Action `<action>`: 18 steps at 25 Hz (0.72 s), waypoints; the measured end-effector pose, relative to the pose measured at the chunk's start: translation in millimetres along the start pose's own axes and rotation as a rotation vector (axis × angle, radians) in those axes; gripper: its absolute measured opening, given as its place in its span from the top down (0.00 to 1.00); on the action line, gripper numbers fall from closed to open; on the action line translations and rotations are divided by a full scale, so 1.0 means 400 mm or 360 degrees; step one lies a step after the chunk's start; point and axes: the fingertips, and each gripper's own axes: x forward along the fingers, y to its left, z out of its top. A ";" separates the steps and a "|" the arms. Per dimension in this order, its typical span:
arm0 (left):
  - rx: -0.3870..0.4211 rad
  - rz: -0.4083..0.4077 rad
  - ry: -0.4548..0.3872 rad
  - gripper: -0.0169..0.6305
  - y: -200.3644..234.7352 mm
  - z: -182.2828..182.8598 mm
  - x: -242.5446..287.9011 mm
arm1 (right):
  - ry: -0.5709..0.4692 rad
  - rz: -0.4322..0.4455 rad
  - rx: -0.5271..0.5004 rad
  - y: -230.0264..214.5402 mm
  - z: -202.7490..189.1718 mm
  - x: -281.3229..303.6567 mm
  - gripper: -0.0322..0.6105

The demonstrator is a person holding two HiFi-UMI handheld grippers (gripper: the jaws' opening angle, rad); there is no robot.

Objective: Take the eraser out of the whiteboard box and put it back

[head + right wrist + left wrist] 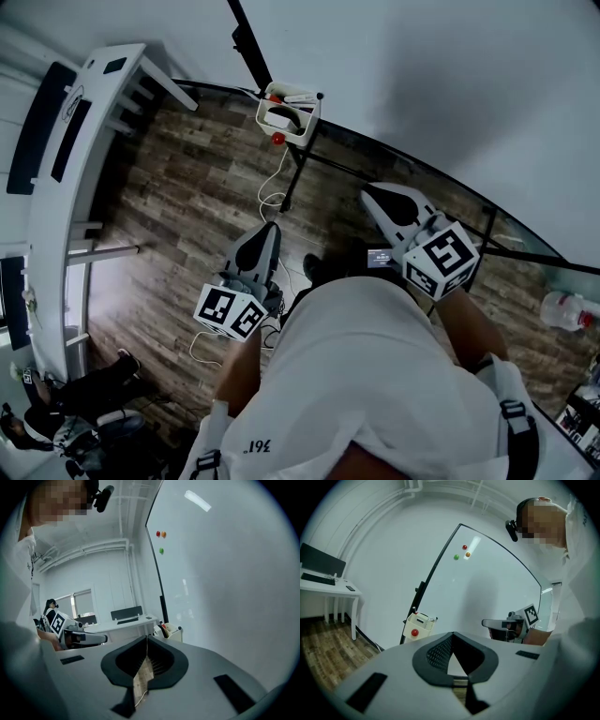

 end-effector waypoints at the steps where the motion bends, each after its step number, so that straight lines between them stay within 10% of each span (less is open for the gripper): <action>1: -0.0004 -0.0004 0.0004 0.96 -0.002 -0.003 0.001 | 0.0005 0.0001 0.0004 0.001 -0.002 0.001 0.90; 18: -0.0041 -0.0055 0.0037 0.96 -0.020 -0.018 0.018 | 0.0029 -0.0058 -0.0033 -0.018 -0.011 0.000 0.91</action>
